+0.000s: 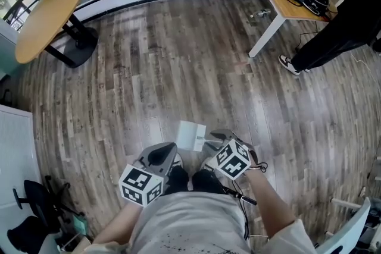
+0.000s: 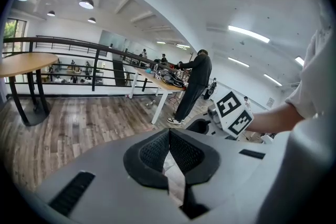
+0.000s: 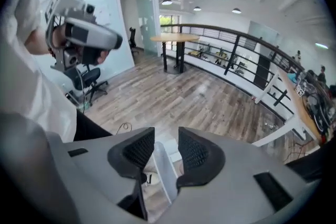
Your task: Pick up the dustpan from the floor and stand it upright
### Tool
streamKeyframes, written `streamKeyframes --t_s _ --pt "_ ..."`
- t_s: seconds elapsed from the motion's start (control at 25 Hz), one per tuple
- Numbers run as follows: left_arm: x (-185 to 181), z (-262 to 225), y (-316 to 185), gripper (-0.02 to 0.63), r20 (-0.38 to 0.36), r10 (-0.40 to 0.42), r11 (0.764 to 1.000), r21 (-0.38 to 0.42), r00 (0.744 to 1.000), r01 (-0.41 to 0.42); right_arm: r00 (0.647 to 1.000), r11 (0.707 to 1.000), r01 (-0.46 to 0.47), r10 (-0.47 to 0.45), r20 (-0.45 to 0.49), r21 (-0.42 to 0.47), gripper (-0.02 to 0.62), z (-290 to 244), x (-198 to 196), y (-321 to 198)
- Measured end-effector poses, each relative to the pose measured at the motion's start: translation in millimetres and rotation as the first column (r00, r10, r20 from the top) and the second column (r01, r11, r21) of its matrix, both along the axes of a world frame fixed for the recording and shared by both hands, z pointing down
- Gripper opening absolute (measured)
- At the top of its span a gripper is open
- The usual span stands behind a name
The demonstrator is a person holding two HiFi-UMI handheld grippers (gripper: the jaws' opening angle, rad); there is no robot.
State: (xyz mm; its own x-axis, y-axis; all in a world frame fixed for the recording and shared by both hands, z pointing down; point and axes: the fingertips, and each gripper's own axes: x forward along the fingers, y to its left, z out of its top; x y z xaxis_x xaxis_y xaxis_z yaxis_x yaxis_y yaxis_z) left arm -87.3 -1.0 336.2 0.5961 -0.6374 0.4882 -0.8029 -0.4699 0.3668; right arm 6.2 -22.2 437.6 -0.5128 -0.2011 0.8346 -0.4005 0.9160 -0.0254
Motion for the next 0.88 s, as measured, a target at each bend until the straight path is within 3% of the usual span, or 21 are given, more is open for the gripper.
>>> streamKeyframes --t_s 0.12,0.36,0.56,0.68,0.88 --pt "-0.1 -3.4 -2.1 0.022 0.006 0.002 1.000 0.006 1.000 -0.002 0.989 0.991 -0.113 0.105 0.103 0.077 0.081 -35.6 20.8 -18.8" --pt "14.3 -13.8 -7.6 0.023 0.013 0.048 0.998 0.029 0.999 -0.049 0.949 0.943 -0.287 0.256 0.181 0.171 0.047 -90.1 83.8 -29.9" --pt "35.2 -29.0 -14.4 0.021 0.005 0.091 0.994 0.064 0.996 -0.091 0.907 0.875 -0.406 0.350 0.235 0.262 0.032 -123.5 126.9 -31.7" --pt "46.5 -33.4 -13.7 0.023 0.001 0.116 0.990 0.075 0.993 -0.116 0.893 0.826 -0.447 0.394 0.218 0.342 0.029 -121.3 155.1 -36.4" --pt "62.6 -38.1 -4.4 0.022 0.000 0.149 0.985 0.086 0.989 -0.148 0.877 0.753 -0.455 0.472 0.091 0.477 0.029 -101.8 228.8 -35.0"
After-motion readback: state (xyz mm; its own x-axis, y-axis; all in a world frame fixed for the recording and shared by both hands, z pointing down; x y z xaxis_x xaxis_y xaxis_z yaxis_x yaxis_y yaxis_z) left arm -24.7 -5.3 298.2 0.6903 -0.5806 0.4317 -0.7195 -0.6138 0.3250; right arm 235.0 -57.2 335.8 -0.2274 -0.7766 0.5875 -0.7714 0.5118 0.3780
